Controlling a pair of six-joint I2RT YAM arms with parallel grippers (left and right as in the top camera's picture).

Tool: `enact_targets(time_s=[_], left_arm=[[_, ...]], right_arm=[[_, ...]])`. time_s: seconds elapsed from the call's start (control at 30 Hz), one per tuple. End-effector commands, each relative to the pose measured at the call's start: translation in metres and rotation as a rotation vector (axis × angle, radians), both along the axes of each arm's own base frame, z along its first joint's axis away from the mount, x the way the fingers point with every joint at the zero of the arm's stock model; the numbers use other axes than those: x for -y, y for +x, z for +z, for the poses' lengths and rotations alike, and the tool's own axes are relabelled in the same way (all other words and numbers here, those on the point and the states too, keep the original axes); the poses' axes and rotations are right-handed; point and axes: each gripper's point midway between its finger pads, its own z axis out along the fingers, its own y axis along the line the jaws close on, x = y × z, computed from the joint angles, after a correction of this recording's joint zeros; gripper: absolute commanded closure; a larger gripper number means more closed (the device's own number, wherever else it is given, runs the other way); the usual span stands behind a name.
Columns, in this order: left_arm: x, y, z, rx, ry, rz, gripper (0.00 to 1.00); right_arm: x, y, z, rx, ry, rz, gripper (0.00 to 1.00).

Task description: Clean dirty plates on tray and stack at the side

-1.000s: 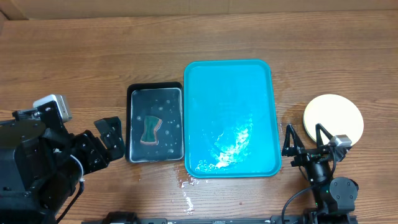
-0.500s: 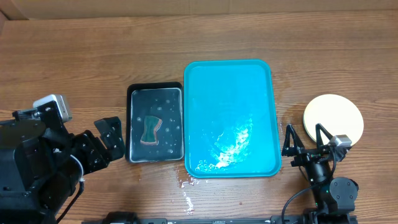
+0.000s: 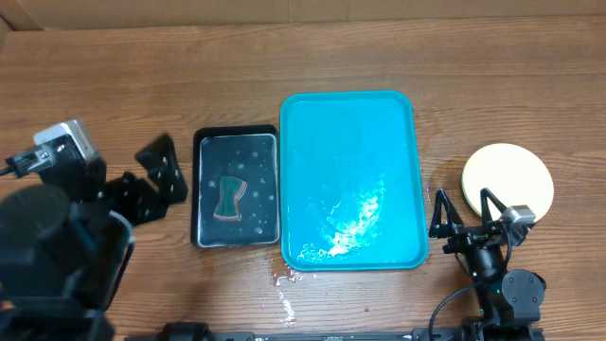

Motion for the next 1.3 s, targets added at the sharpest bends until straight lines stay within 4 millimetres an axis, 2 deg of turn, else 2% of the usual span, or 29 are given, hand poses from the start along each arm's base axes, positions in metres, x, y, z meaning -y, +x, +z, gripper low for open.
enact_targets(time_s=[0.0, 0.07, 0.3, 0.5, 0.57, 0.73, 0.93, 1.03, 1.1, 1.27], left_arm=[[-0.004, 0.003, -0.039, 0.031, 0.021, 0.016, 0.00], [-0.004, 0.003, -0.062, 0.087, 0.021, 0.019, 0.00], [-0.010, -0.012, -0.117, 0.218, 0.012, 0.026, 0.00], [-0.013, -0.030, -0.143, 0.378, 0.035, 0.034, 0.00], [-0.012, -0.023, -0.159, 0.374, 0.046, 0.027, 0.00], [-0.009, -0.013, -0.181, 0.381, 0.036, 0.011, 0.00], [-0.006, 0.005, -0.222, 0.413, -0.012, -0.006, 0.00], [-0.009, 0.006, -0.247, 0.324, -0.021, 0.012, 0.00], [-0.010, 0.005, -0.255, 0.294, -0.022, 0.018, 0.00], [-0.010, 0.005, -0.254, 0.296, -0.021, 0.020, 0.00]], right_arm=[[0.002, 0.000, -0.002, 0.002, 0.000, -0.013, 0.00], [0.002, 0.000, -0.002, 0.003, 0.000, -0.013, 0.00], [0.002, 0.000, -0.002, 0.003, 0.000, -0.013, 0.00], [0.002, 0.000, -0.002, 0.002, 0.000, -0.013, 0.00], [0.002, 0.000, -0.002, 0.003, 0.000, -0.013, 0.00], [0.002, 0.000, -0.002, 0.003, 0.000, -0.013, 0.00], [0.002, 0.000, -0.002, 0.003, 0.000, -0.013, 0.00], [0.002, 0.000, -0.002, 0.002, 0.000, -0.013, 0.01], [0.002, 0.000, -0.002, 0.003, 0.000, -0.013, 0.00], [0.002, 0.000, -0.002, 0.002, 0.000, -0.013, 0.00]])
